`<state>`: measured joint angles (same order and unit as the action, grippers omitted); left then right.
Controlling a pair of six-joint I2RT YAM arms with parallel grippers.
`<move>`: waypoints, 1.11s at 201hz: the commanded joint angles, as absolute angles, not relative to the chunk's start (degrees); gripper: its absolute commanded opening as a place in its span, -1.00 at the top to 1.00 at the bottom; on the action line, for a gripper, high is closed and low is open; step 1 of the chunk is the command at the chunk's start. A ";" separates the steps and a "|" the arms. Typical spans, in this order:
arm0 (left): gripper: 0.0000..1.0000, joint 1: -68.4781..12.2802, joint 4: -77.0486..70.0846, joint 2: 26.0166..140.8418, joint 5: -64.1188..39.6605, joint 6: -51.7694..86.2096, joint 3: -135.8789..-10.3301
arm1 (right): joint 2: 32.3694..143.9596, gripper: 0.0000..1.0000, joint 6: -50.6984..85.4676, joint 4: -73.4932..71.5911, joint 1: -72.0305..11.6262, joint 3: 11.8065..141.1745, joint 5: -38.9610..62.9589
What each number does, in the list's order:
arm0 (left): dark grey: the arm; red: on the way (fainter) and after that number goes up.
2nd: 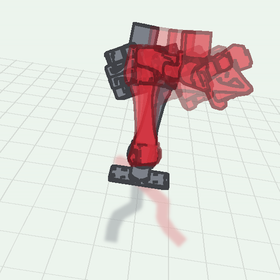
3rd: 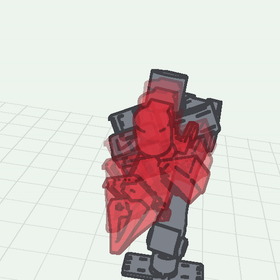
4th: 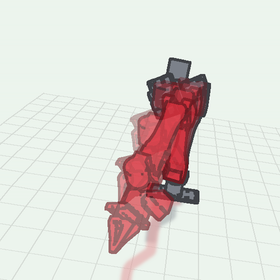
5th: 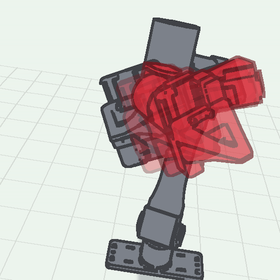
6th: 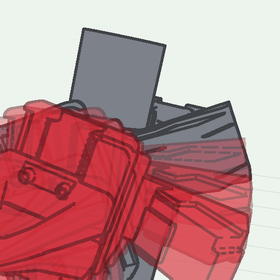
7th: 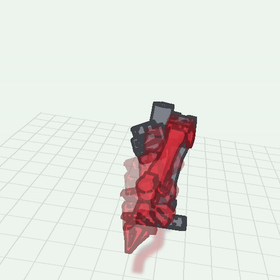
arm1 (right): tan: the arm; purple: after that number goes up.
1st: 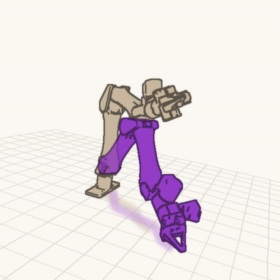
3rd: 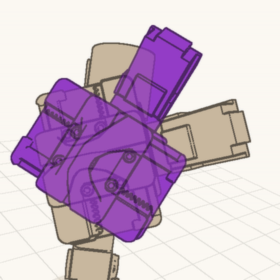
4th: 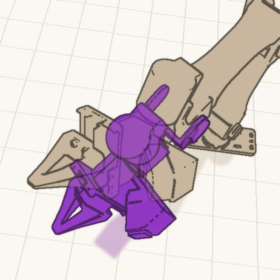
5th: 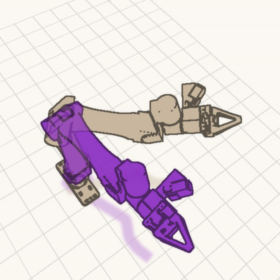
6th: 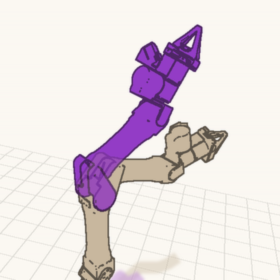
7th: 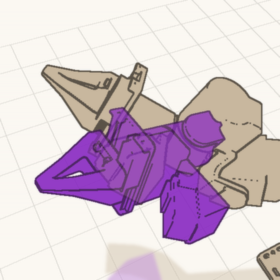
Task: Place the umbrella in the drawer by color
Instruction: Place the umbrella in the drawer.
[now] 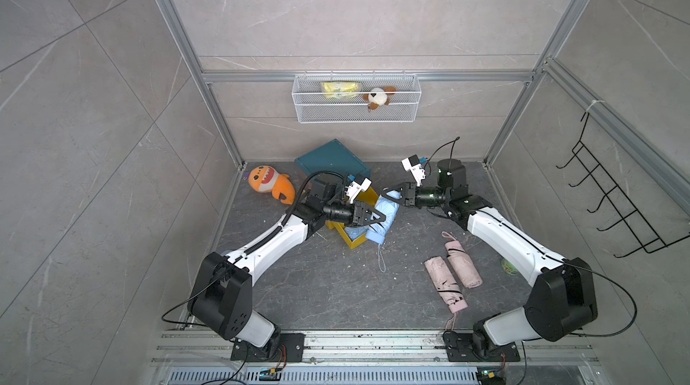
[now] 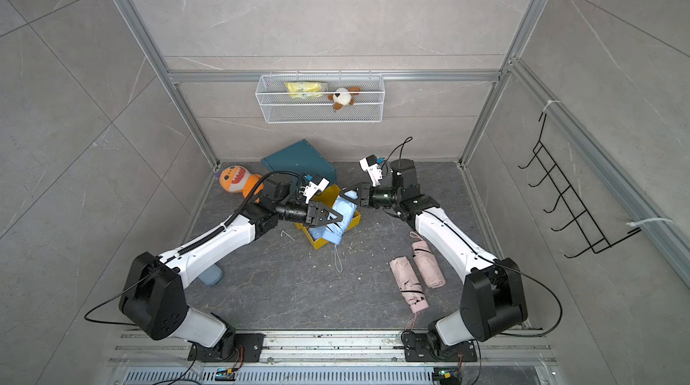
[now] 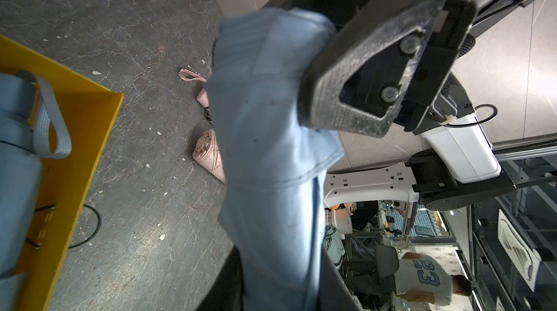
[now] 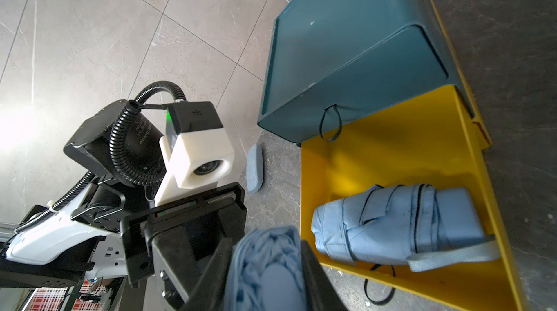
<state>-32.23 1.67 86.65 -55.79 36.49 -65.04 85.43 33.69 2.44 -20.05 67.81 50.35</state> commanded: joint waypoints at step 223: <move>-0.41 -31.55 29.25 63.76 -11.23 25.75 -61.74 | 94.45 0.60 48.94 -22.75 -27.50 63.64 13.27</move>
<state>-31.83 30.13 64.23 -12.99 27.18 -62.33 92.99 47.24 -15.62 -26.37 63.72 19.84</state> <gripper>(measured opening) 0.706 0.314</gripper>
